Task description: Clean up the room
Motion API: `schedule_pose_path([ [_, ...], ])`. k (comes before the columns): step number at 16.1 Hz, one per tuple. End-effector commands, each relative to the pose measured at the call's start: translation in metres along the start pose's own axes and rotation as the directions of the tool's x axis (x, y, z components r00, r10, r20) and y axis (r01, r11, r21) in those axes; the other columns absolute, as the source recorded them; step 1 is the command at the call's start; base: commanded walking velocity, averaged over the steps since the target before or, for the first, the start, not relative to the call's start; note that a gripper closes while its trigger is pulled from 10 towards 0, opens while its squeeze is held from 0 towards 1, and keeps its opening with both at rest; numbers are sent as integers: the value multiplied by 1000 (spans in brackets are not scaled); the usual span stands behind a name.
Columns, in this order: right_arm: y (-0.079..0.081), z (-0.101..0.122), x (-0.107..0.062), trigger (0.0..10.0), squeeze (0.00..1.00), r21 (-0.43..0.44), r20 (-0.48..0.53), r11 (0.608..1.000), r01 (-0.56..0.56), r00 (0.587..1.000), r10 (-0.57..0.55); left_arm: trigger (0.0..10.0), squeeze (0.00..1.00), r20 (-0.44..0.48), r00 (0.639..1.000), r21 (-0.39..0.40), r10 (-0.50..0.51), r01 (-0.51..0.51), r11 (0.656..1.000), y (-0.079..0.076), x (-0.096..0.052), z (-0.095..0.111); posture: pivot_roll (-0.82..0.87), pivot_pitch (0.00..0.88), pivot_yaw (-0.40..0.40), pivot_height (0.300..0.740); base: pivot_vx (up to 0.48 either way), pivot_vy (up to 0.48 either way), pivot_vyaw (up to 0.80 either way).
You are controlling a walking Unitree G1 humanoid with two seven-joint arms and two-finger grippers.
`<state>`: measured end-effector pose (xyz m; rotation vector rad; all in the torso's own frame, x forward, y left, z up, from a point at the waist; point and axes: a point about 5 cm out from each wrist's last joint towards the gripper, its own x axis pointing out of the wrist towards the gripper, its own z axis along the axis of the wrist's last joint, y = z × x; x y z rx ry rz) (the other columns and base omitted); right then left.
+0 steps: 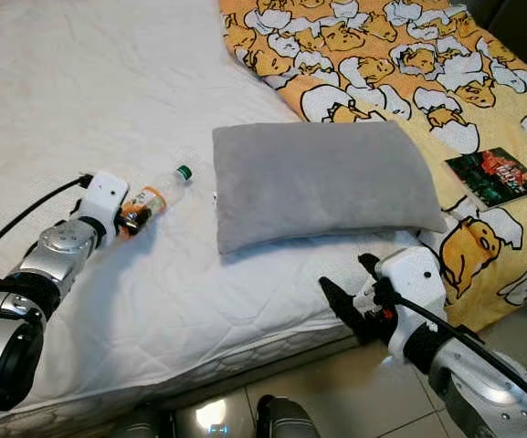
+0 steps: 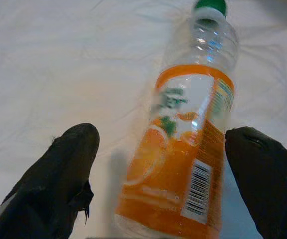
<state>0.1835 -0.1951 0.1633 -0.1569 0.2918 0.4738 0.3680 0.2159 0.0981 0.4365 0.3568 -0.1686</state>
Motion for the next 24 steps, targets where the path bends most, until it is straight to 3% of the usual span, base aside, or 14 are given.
schedule_pose_path([
  [1, -1, 1, -3, 10000, 0, -5, -10, 1000, -6, 1000, 6, 10000, 0, -30, 999, 1, -19, 19, 1000, -6, 0, -6, -364, 195, -60, 740, 0, 0, 0],
  [5, 14, 4, -8, 10000, 0, 39, -47, 968, -249, 967, 250, 10000, 0, -62, 996, 7, -62, 63, 998, -15, 1, -11, -380, 199, -55, 740, 0, 0, 0],
  [7, 20, 3, -16, 10000, 0, 50, -87, 926, -375, 922, 378, 10000, 0, -78, 995, 25, -58, 60, 998, -15, 1, -12, -388, 195, -53, 740, 0, 0, 0],
  [12, 22, 5, -27, 10000, 0, 50, -126, 903, -427, 894, 430, 10000, 0, -128, 992, 117, -14, 29, 993, -12, 0, -17, -417, 195, -46, 740, 0, 0, 0],
  [16, 21, 6, -33, 10000, 0, 51, -137, 903, -427, 893, 430, 10000, 0, -136, 990, 61, -34, 42, 997, -16, 0, -19, -426, 201, -49, 740, 0, 0, 0],
  [17, 22, 5, -34, 10000, 0, 51, -142, 901, -430, 890, 433, 4627, 0, -141, 989, 61, -47, 56, 997, -17, 0, -20, -426, 200, -49, 740, 0, 0, 0],
  [18, 22, 5, -35, 10000, 0, 52, -144, 900, -432, 889, 435, 0, 0, -146, 988, 62, -53, 63, 996, -18, 0, -21, -426, 200, -49, 740, 0, 0, 0],
  [23, 24, 5, -36, 10000, 0, 52, -152, 893, -448, 880, 450, 0, 0, -223, 975, 149, -20, 55, 987, -11, -5, -34, -429, 202, -51, 740, 0, 0, 0],
  [24, 24, 5, -38, 10000, 0, 52, -156, 892, -448, 879, 451, 2588, 0, -255, 967, 168, -3, 48, 985, -9, -7, -40, -431, 203, -52, 740, 0, 0, 0],
])
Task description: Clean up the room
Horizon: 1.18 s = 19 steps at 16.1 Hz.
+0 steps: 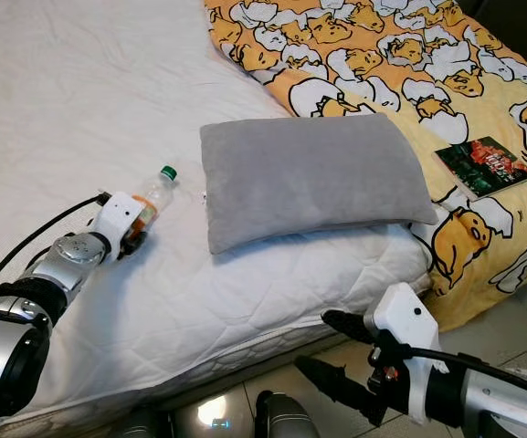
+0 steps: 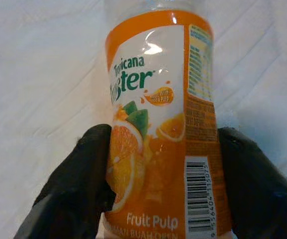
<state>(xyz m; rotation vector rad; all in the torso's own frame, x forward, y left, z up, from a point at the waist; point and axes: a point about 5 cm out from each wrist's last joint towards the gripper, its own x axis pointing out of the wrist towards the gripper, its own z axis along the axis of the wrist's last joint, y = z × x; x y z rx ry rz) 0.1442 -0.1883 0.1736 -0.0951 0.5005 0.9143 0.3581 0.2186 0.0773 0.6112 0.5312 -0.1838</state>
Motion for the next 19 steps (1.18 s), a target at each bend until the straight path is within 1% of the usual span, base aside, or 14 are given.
schedule_pose_path([
  [1, 3, 2, -4, 10000, 0, -18, -9, 1000, -6, 1000, 6, 2588, 0, -87, 996, 14, -1, 3, 1000, -4, -2, -22, -431, 203, -52, 740, 0, 0, 0],
  [2, 3, 2, -4, 10000, 0, -17, -11, 1000, -6, 1000, 6, 3098, 0, -96, 995, 6, 0, 1, 1000, -4, -2, -24, -431, 203, -52, 740, 0, 0, 0],
  [3, 3, 2, -5, 10000, 0, -16, -13, 1000, -5, 1000, 5, 157, 0, -102, 995, -15, -8, 6, 1000, -5, -2, -25, -433, 206, -53, 740, 0, 0, 0],
  [4, 2, 2, -5, 10000, 0, -17, -13, 1000, -4, 1000, 3, 0, 0, -102, 995, -30, -18, 15, 999, -6, -2, -25, -433, 206, -53, 740, 0, 0, 0],
  [6, 2, 2, -4, 10000, 0, -18, -12, 1000, -2, 1000, 2, 0, 0, -117, 992, -40, -42, 38, 998, -7, -3, -27, -427, 198, -50, 740, 0, 0, 0],
  [8, 1, 1, -2, 10000, 0, -14, -7, 1000, 1, 1000, -1, 0, 0, -121, 991, -73, -53, 44, 996, -8, -3, -29, -421, 193, -46, 740, 0, 0, 0],
  [10, -1, 0, 1, 10000, 0, -12, -1, 1000, 10, 1000, -10, 0, 0, -110, 993, -157, -51, 34, 987, -7, -4, -31, -403, 176, -36, 740, 0, 0, 0],
  [12, -5, -4, 3, 10000, 0, 4, 22, 999, 33, 999, -33, 0, 0, -88, 995, -281, -49, 22, 959, -7, -4, -31, -350, 141, -14, 740, 0, 0, 0],
  [13, -7, -7, 5, 10000, 0, 12, 30, 999, 45, 999, -45, 0, 0, -81, 995, -322, -55, 26, 946, -8, -4, -32, -332, 130, -5, 740, 0, 0, 0],
  [15, -13, -13, 12, 10000, 0, 21, 51, 997, 73, 996, -74, 0, 0, -74, 995, -364, -61, 30, 931, -10, -4, -34, -289, 94, 22, 740, 0, 0, 0],
  [17, -18, -14, 19, 10000, 0, 34, 89, 995, 98, 991, -100, 0, 0, -45, 998, -440, -46, 22, 898, -7, -4, -31, -255, 61, 48, 740, 0, 0, 0],
  [19, -23, -17, 26, 10000, 0, 44, 120, 991, 127, 984, -132, 0, 0, 3, 1000, -497, -19, 18, 867, -1, -3, -22, -214, 13, 74, 740, 0, 0, 0],
])
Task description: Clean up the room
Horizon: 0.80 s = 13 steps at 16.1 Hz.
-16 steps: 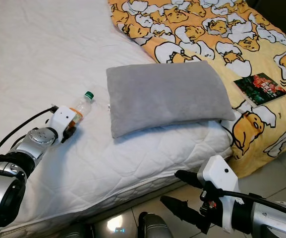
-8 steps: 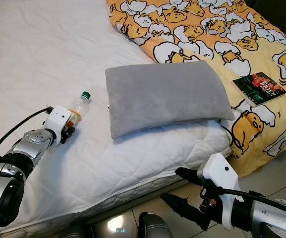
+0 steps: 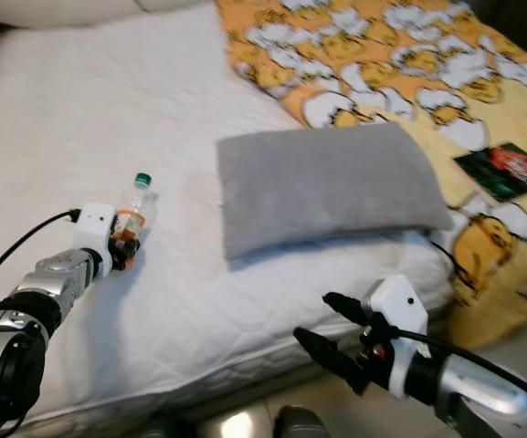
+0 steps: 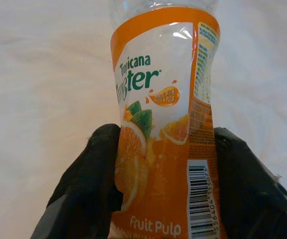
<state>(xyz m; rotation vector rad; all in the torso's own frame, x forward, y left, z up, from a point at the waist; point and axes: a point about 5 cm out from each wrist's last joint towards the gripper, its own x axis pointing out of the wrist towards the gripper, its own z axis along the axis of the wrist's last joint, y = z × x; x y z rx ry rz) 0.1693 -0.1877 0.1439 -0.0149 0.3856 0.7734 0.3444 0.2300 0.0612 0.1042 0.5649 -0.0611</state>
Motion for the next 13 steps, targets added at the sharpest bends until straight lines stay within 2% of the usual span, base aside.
schedule_pose_path([
  [1, -2, -2, 6, 10000, 0, -3, 23, 1000, 30, 999, -30, 0, 0, 48, 999, -62, -1, 4, 998, 2, 0, 8, -200, 0, 86, 740, 0, 0, 0],
  [4, -7, -6, 23, 10000, 0, 58, 116, 988, 146, 982, -152, 0, 0, 162, 987, -108, -18, 36, 993, 1, -1, 21, -153, 0, 113, 740, 0, 0, 0],
  [5, -12, -7, 28, 10000, 0, 106, 149, 971, 214, 962, -228, 0, 0, 229, 971, -51, -73, 87, 995, -10, -2, 27, -120, 0, 123, 740, 0, 0, 0],
  [6, -16, -9, 32, 10000, 0, 156, 172, 952, 262, 942, -287, 941, 0, 289, 951, -5, -111, 118, 993, -21, -3, 30, -110, 0, 124, 740, 0, 0, 0],
  [7, -17, -9, 34, 10000, 0, 171, 178, 947, 273, 937, -302, 941, 0, 310, 943, 0, -117, 123, 992, -24, -4, 31, -107, 0, 125, 740, 0, 0, 0],
  [8, -21, -10, 41, 10000, 0, 202, 191, 930, 307, 919, -345, 10000, 0, 370, 914, 66, -168, 155, 986, -39, -12, 35, -87, 0, 122, 740, 0, 0, 0],
  [9, -22, -10, 44, 10000, 0, 211, 196, 924, 318, 913, -359, 10000, 0, 377, 908, 77, -183, 166, 983, -43, -14, 35, -83, 0, 120, 740, 0, 0, 0],
  [10, -24, -7, 53, 10000, 0, 263, 226, 900, 348, 885, -408, 10000, 0, 438, 868, 133, -233, 194, 972, -59, -31, 40, -62, 0, 116, 740, 0, 0, 0],
  [11, -23, -6, 57, 10000, 0, 270, 239, 897, 350, 878, -415, 10000, 0, 481, 843, 153, -242, 191, 970, -66, -46, 43, -55, 0, 112, 740, 0, 0, 0],
  [13, -19, -5, 62, 10000, 0, 255, 241, 901, 350, 880, -410, 10000, 0, 494, 840, 132, -225, 183, 974, -70, -62, 41, -50, 0, 112, 740, 0, -229, 0],
])
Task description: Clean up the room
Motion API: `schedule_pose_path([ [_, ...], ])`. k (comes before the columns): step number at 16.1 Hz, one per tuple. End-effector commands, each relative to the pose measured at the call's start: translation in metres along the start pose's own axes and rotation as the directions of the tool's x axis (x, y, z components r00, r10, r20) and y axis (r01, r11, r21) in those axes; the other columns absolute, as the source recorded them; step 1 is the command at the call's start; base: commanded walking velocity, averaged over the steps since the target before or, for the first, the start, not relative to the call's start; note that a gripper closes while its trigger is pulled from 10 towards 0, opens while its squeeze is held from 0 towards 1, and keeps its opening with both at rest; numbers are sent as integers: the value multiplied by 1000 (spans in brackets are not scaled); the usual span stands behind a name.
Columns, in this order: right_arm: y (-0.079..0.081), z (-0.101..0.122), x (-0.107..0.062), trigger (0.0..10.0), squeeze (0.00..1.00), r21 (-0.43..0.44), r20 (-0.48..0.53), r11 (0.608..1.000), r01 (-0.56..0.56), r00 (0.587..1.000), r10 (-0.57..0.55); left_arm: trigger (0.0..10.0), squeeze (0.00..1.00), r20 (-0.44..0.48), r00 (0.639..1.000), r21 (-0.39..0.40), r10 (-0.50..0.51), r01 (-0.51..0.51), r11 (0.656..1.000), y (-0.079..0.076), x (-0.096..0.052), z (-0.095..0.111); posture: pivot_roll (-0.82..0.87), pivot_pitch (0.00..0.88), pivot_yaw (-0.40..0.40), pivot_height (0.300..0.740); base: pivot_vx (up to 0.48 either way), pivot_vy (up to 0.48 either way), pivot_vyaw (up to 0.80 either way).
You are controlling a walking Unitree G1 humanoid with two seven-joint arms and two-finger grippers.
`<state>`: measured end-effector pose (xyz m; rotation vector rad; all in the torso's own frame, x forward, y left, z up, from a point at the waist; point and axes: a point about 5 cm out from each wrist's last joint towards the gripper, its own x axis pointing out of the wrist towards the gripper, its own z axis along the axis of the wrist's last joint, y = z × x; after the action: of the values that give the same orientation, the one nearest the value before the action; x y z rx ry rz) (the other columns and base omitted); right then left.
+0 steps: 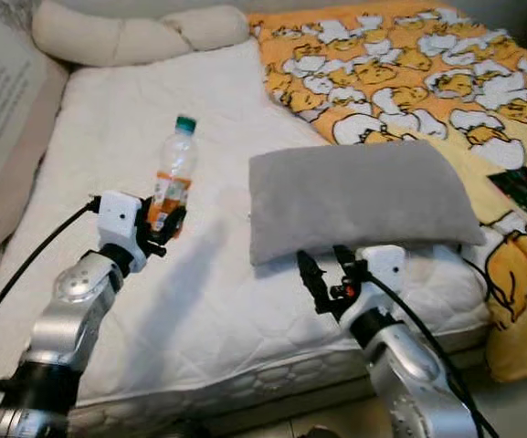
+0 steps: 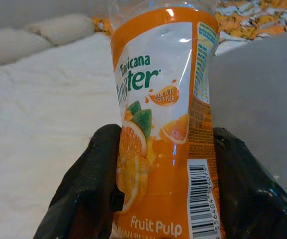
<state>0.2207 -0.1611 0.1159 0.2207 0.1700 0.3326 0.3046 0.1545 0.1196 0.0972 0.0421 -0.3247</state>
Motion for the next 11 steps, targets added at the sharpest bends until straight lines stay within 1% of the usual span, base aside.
schedule_pose_path([
  [1, 2, -1, 1, 10000, 0, -2, 4, 1000, 5, 1000, -5, 10000, 0, 7, 1000, 2, 30, -30, 1000, 0, -7, 7, -46, 0, 117, 740, 0, -480, 0],
  [4, 5, -3, 4, 10000, 0, 0, 8, 1000, 18, 1000, -18, 10000, 0, -6, 997, 6, 77, -77, 997, -9, -24, 14, -45, 0, 115, 740, 0, -480, 0],
  [5, 4, -4, 5, 10000, 0, -12, 8, 1000, 22, 1000, -22, 10000, 0, -6, 996, 29, 86, -86, 996, -10, -28, 16, -38, 0, 109, 740, 0, -480, 0],
  [6, 4, -4, 6, 10000, 0, -12, 11, 1000, 24, 1000, -24, 10000, 0, -12, 995, 33, 96, -96, 995, -10, -30, 17, -37, 0, 109, 740, 0, -480, 0],
  [7, 2, -4, 7, 10000, 0, -16, 13, 1000, 25, 1000, -25, 10000, 0, -19, 990, 29, 142, -141, 990, -5, -34, 20, -35, 0, 107, 740, 0, -480, 0],
  [8, 2, -4, 9, 10000, 0, -18, 9, 1000, 23, 1000, -23, 10000, 0, -23, 987, 29, 158, -157, 987, -3, -36, 20, -33, 0, 103, 740, 0, -480, 0],
  [9, 4, -2, 15, 10000, 0, -44, 2, 999, -16, 1000, 16, 10000, 0, -33, 979, 29, 201, -200, 979, 5, -41, 19, -28, 0, 86, 740, 0, -480, 0],
  [10, 6, -1, 18, 10000, 0, -63, 0, 997, -37, 999, 37, 10000, 0, -32, 972, 35, 234, -233, 972, 9, -44, 19, -27, 0, 84, 740, 0, -480, 0],
  [11, 7, -1, 19, 10000, 0, -64, -2, 997, -45, 999, 45, 10000, 0, -28, 967, 39, 252, -251, 967, 11, -47, 19, -16, 0, 60, 740, 0, -480, 619],
])
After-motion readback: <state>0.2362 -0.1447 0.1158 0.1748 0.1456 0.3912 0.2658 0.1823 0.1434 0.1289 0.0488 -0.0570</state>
